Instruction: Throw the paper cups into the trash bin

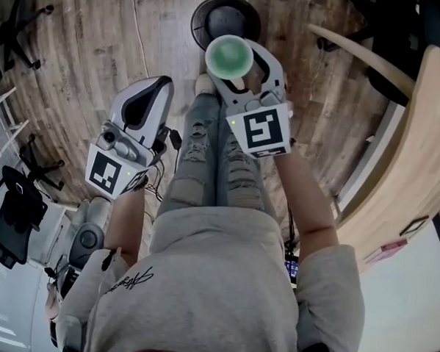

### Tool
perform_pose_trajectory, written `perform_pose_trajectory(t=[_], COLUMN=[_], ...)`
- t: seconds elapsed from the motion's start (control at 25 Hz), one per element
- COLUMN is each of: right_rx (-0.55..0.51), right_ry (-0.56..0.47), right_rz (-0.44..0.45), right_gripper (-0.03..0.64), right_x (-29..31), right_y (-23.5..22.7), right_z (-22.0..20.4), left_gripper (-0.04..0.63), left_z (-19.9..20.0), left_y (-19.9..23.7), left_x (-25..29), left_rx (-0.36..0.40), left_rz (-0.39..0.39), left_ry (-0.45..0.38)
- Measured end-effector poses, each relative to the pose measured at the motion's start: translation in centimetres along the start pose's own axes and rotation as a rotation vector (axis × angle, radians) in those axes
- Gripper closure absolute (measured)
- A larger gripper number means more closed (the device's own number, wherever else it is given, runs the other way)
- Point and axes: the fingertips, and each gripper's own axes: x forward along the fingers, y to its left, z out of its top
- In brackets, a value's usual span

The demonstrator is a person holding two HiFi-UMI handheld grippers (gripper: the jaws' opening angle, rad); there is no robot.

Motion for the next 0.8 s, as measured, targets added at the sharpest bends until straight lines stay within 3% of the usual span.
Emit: perform_pose_trajectory(t=[0.28,0.8], right_rx=[0.028,0.029], right_ry=[0.048,0.034], right_rz=[0.003,-0.035], right_gripper=[0.33,0.33], right_x=[1.6,5.3], right_y=[0.3,-0.5], right_z=[-2.6,-5.9], left_gripper=[0.592,0.592], left_z=[-1.6,-4.0], left_y=[0.3,0.5], left_x=[-0.3,-0.6], left_rx=[0.0,-0.033], left_rz=[-0.012,-0.033], left_ry=[0.02,0.044])
